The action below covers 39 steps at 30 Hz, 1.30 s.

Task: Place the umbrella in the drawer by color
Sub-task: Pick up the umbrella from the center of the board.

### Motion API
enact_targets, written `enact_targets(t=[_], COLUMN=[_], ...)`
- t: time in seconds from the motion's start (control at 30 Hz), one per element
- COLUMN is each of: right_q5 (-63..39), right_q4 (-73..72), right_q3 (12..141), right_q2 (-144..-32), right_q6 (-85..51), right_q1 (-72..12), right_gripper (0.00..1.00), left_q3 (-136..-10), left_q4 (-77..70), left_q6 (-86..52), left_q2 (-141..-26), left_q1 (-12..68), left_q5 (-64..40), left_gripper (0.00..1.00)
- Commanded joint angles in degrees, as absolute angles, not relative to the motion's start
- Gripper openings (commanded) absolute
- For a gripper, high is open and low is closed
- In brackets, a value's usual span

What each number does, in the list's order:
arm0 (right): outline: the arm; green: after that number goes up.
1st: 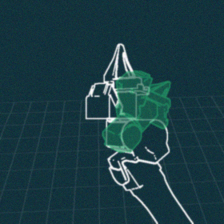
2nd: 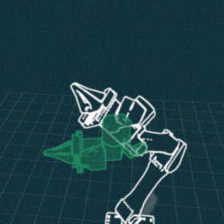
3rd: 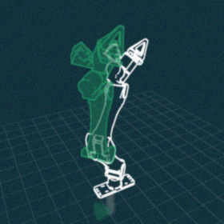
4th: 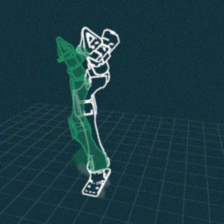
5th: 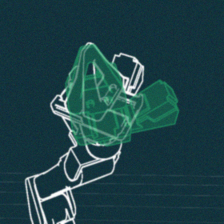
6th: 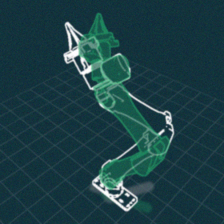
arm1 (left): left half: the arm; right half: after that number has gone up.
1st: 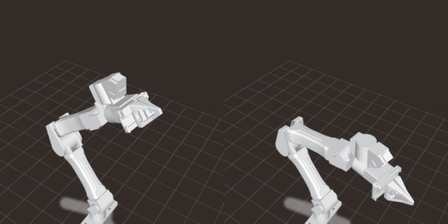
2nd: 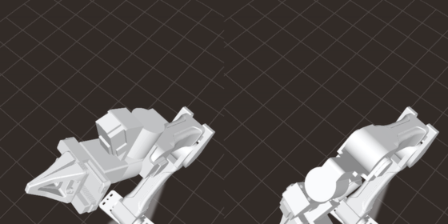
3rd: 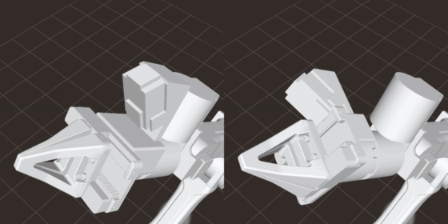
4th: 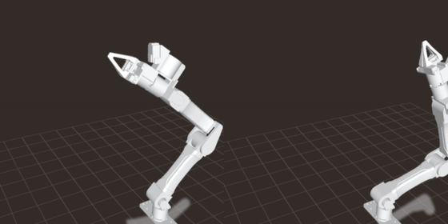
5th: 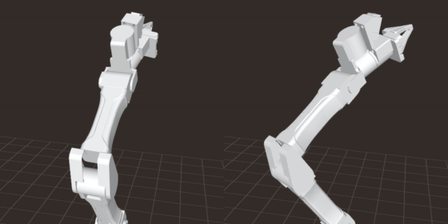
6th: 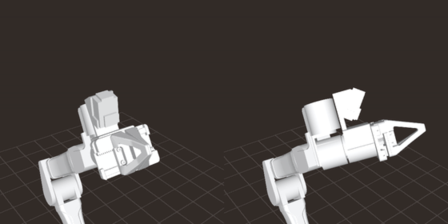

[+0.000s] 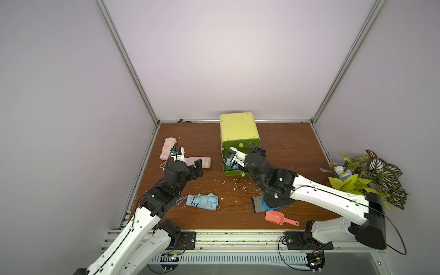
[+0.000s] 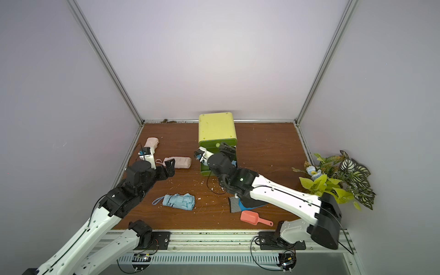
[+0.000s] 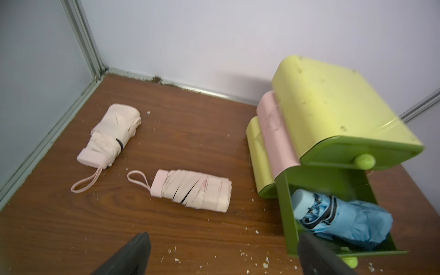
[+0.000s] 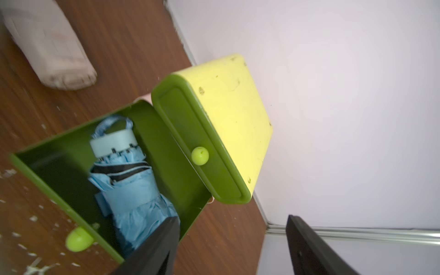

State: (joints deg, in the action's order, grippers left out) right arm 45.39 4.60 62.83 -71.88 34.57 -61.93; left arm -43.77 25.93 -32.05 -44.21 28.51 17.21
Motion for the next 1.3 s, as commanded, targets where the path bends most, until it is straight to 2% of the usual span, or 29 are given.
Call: enact_targets(t=[0.0, 0.1, 0.2, 0.43, 0.7, 0.87, 1.07, 1.27], right_q5=[31.92, 23.63, 21.88, 23.81, 23.86, 24.17, 25.20, 26.30], right_q4=[-9.99, -24.01, -27.94, -30.15, -31.35, -30.78, -31.72, -31.64], right_q3=[51.07, 36.75, 30.39, 25.29, 23.21, 22.60, 21.65, 21.92], right_q2=[-61.66, -52.66, -48.70, -47.53, -45.35, -41.87, -40.30, -42.16], right_q6=[21.78, 18.66, 17.33, 16.71, 14.06, 12.25, 11.94, 12.63], right_q1=[-62.05, -62.02, -61.94, -61.95, -61.96, -61.96, -61.95, -61.96], right_gripper=[0.80, 0.84, 0.84, 0.84, 0.84, 0.84, 0.83, 0.83], left_q3=[-44.08, -42.57, -40.66, -37.29, -30.32, -26.37, -24.52, -18.65], left_q4=[34.56, 38.49, 41.12, 43.59, 46.02, 45.59, 35.32, 19.55], left_q6=[-39.21, -47.30, -56.28, -72.36, -85.73, -91.42, -92.10, -92.41], left_q2=[-48.76, -52.97, -56.52, -60.93, -55.63, -53.91, -58.11, -61.93], left_q1=[28.56, 28.55, 28.33, 28.51, 29.83, 30.19, 30.16, 30.15], left_q5=[16.56, 15.99, 11.28, -2.37, -3.95, -0.10, 1.47, -2.42], left_gripper=[1.00, 1.00, 1.00, 0.98, 1.00, 0.90, 0.87, 0.69])
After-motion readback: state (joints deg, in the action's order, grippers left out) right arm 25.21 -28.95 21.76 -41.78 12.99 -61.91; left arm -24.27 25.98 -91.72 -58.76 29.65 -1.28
